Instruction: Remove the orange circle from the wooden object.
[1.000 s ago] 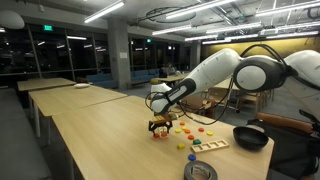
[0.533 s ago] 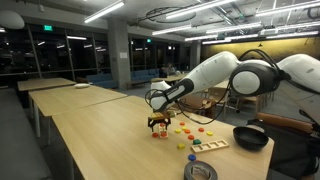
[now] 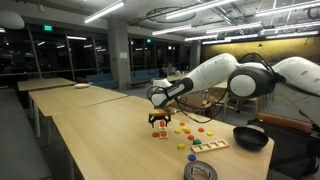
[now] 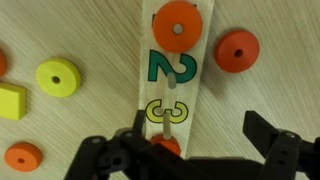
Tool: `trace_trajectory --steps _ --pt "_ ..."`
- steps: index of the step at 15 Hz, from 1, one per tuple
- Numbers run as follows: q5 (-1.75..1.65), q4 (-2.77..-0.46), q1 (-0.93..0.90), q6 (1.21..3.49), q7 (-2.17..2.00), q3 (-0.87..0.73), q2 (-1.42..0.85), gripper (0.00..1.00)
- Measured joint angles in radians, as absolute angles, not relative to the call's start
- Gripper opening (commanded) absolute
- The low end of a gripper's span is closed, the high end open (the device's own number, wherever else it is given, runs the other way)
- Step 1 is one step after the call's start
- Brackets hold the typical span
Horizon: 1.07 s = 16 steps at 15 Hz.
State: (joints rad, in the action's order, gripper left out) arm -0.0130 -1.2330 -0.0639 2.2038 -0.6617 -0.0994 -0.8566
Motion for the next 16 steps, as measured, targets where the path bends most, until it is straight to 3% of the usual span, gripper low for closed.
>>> trace_trajectory --steps 16 --pt "0.019 -1.043 -0.027 2.196 -0.662 -0.099 -0.976 1.00"
